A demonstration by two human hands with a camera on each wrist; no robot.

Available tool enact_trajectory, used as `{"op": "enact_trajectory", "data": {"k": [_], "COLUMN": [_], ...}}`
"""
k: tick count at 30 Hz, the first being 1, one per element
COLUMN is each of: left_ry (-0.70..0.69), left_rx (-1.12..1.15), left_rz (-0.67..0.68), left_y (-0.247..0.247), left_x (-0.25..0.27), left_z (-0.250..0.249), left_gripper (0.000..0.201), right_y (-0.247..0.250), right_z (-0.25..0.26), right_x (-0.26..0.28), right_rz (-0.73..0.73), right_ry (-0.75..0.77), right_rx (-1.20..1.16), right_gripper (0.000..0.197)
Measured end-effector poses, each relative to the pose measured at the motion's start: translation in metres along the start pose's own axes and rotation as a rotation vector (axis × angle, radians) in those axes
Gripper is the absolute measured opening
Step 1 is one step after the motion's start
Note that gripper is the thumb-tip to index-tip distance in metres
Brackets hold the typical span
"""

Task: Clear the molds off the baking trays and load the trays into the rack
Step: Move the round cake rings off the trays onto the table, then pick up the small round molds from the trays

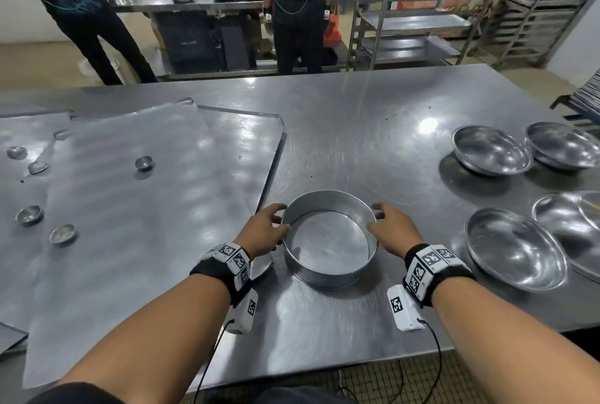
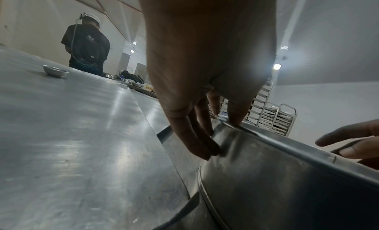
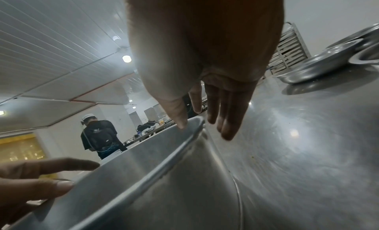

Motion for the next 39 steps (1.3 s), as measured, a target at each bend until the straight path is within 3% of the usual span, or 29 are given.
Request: {"op": "enact_trajectory", "data": {"k": [7, 14, 18, 26, 33, 39], "left_ry": [-0.038, -0.034, 0.02, 0.188, 0.28, 0.307], "left_rx": [0.019, -0.014, -0.13, -0.105, -0.084, -0.106], "left_rz": [-0.053, -0.154, -0.283, -0.495, -0.632, -0.756], "left_y": [0.014, 0.056, 0.1, 0.189, 0.255, 0.328], "left_x": [0.003, 0.019, 0.041, 0.104, 0.151, 0.16], "left_z": [-0.005, 0.017, 0.05, 0.132, 0.193, 0.246], "left_gripper": [0.052, 0.036, 0.03, 0.033, 0.024, 0.02], "right_y": [-0.007, -0.044, -0.081, -0.172, -0.249, -0.313], "right_z": [0.038, 0.111, 0.162, 0.258, 0.322, 0.376], "right_x": [-0.006, -0.005, 0.006, 0.048, 0.085, 0.107], "right_rz": [-0.054, -0.02, 0.038, 0.267, 0.391, 0.43], "right_ry": [0.184, 0.362, 0.465, 0.63, 0.682, 0.696], "right_rx": [0.166, 0.035, -0.048, -0.063, -0.045, -0.026], "right_gripper": [0.044, 0.033, 0.028, 0.027, 0.028, 0.026]}}
Point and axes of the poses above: each hand's wrist, its own x-axis away from the middle knuckle, its own y-axis out of the back of the hand, z = x × y, the point moved 4 cm from there along -x, towards the middle knuckle, and after that the axes turned 6 degrees about -z, right-handed, at the moved point
